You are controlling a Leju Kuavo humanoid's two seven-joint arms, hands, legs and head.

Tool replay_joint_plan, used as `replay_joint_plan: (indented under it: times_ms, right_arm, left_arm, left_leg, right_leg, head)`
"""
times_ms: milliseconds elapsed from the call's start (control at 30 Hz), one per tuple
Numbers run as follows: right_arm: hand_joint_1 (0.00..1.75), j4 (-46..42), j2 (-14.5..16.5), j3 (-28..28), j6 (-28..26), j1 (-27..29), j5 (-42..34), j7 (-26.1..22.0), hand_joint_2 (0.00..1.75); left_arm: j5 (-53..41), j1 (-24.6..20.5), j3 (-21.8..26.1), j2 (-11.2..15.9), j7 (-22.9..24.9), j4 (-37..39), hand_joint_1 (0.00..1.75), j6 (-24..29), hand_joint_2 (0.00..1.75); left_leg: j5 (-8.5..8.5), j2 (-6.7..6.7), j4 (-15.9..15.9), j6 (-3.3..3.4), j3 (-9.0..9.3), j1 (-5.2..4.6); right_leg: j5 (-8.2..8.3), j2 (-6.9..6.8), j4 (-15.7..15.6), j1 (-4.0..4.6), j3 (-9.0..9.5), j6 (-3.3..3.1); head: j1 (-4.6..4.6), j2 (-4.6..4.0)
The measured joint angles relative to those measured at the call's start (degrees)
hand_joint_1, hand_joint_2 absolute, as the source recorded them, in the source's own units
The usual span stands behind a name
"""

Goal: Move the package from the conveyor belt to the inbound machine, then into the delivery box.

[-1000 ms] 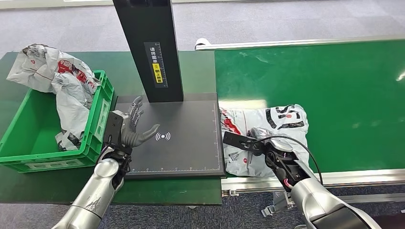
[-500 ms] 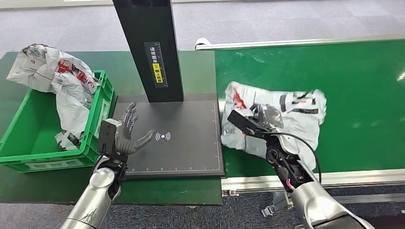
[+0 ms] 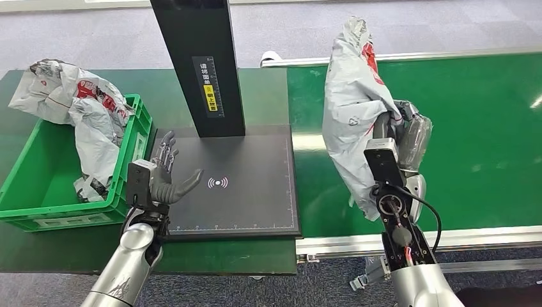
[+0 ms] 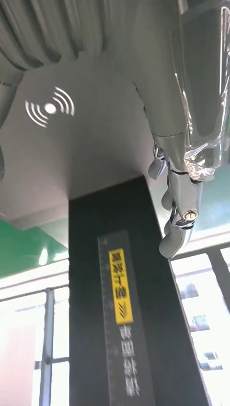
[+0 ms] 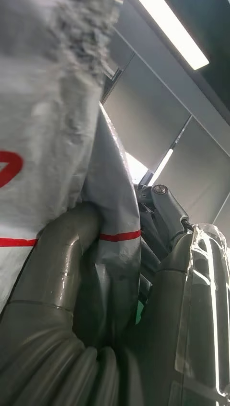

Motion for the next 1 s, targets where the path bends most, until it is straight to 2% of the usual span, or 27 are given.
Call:
replay_joint_plan:
  times_ms: [100,200,433,600,867,1000]
  right_arm:
    - [1.75,-0.65,0.06,2.14,0.8,0.53,2.22,0.58,1.75]
    - [1.75,-0.09,0.03,6.32,3.15,-0.18,7.98,2.96,1.75]
    - [1.75,7.12,-0.24,20.67,16.19,-7.55,24.77,8.98,1.75]
    - [1.75,12.07,-0.18,28.47,18.69,-12.24,26.43,9.43,1.75]
    - [1.75,15.21,-0.19,32.4,19.71,-14.5,26.69,9.76,1.75]
    - [1.75,16.92,0.91,36.99,25.66,-16.51,27.56,8.59,1.75]
  left_arm:
    - [-0.37,-0.88,-0.04,0.0,-1.16,0.42,0.0,0.63,1.75]
    - [-0.34,-1.9,-0.15,0.0,-1.67,0.67,0.0,0.6,1.75]
    - [-0.28,-5.41,-0.72,-0.02,-3.08,2.27,0.0,-0.12,1.75]
    - [-0.09,-7.69,-0.93,-0.09,-3.51,4.29,0.0,-0.28,1.75]
    - [-0.02,-8.39,-0.96,-0.21,-3.75,5.79,0.0,-0.24,1.75]
    - [-0.15,-9.07,-0.93,-0.44,-4.7,6.09,0.0,1.91,1.75]
  left_leg:
    - [0.0,0.04,-0.01,0.0,0.0,0.0]
    - [0.0,0.05,-0.01,0.0,0.0,0.01]
    - [0.04,0.02,0.0,-0.01,0.0,0.01]
    - [0.04,0.0,0.01,0.0,0.0,0.0]
    - [0.02,0.01,0.0,0.0,-0.01,0.0]
    - [0.03,0.05,0.0,-0.01,0.01,0.01]
  right_leg:
    - [0.0,0.01,0.01,0.01,0.0,0.0]
    - [0.0,0.02,0.01,0.01,0.0,0.0]
    - [0.01,0.0,0.02,0.01,0.01,0.0]
    - [0.01,0.0,0.02,0.0,0.01,0.0]
    - [0.01,0.0,0.01,0.0,0.0,0.0]
    - [0.02,0.02,0.03,0.02,0.01,-0.01]
  head:
    - [-0.01,0.01]
    - [0.0,-0.01]
    - [0.02,-0.01]
    - [0.0,-0.01]
    - [0.01,-0.01]
    - [0.01,-0.01]
